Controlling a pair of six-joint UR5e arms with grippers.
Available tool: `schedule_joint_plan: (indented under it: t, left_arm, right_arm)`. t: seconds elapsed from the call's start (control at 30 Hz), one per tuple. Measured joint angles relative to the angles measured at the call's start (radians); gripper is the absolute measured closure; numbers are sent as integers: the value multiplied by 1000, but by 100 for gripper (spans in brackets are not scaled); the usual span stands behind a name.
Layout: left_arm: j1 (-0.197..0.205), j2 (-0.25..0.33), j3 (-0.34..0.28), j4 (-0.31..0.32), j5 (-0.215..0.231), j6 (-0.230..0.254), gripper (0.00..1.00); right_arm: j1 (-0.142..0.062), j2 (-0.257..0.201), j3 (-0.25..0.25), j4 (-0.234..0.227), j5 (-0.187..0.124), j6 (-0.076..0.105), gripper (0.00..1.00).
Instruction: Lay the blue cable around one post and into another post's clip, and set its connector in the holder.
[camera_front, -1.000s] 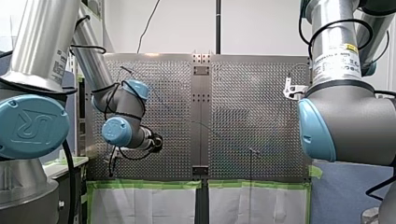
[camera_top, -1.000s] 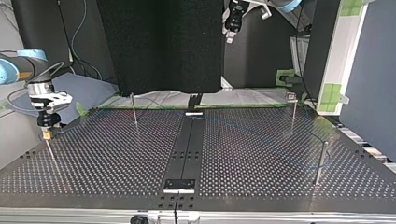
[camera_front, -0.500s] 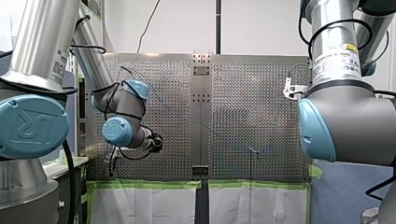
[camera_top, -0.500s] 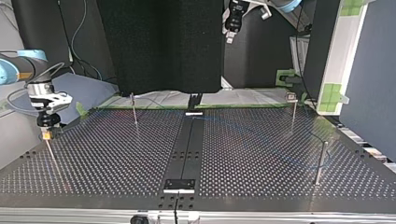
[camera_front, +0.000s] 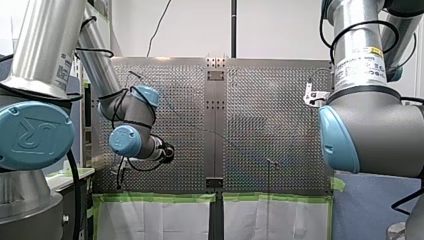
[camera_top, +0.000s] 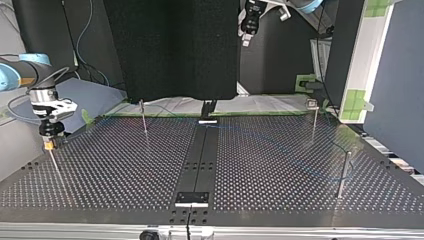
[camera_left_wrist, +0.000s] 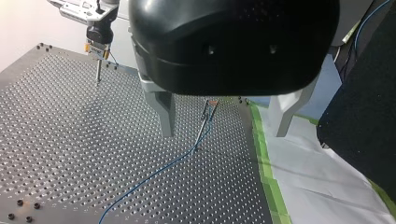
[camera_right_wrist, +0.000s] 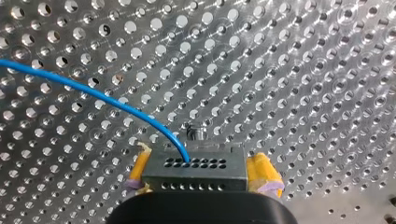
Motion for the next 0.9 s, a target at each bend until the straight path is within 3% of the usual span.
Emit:
schedule_joint_plan:
  t: [0.57, 0.8, 0.9]
  left_arm:
    - [4, 0, 0, 2, 1, 0, 0]
    - [7, 0, 0, 2, 1, 0, 0]
    - [8, 0, 0, 2, 1, 0, 0]
  right_arm:
    - [2, -1, -4, -3, 9, 3, 9]
    - [5, 0, -12, 18, 8, 3, 9]
    - [4, 1, -13, 56, 9, 3, 9]
